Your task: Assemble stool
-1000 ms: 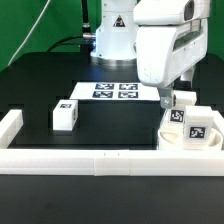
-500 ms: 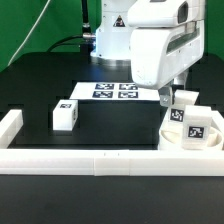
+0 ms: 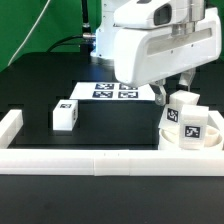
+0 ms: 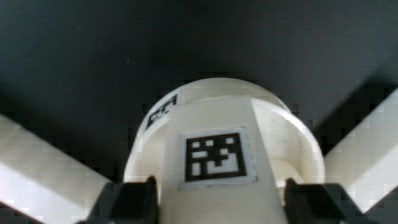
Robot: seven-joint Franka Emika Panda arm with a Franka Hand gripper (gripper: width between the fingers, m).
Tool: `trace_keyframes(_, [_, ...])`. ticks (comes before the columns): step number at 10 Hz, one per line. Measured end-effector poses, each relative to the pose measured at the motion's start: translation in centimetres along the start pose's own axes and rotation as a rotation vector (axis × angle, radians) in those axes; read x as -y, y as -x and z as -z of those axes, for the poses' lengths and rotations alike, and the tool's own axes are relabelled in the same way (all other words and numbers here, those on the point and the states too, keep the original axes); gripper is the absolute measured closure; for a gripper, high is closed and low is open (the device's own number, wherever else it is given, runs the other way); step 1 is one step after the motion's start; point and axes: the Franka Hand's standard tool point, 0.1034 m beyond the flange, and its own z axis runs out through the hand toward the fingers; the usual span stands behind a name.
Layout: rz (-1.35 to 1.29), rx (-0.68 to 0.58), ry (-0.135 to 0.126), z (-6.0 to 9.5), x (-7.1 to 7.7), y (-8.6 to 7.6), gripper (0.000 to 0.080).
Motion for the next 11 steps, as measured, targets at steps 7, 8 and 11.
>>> trace_keyframes(7, [-0.682, -0.012, -0.003, -0.07, 0.11, 0.14, 0.0459])
trace_keyframes(8, [-0.756, -0.012, -0.004, -0.07, 0.1, 0.15, 0.0459])
trace_keyframes(11, [-1.004, -0.007, -0.028, -0.13, 0.3, 0.25, 0.0459])
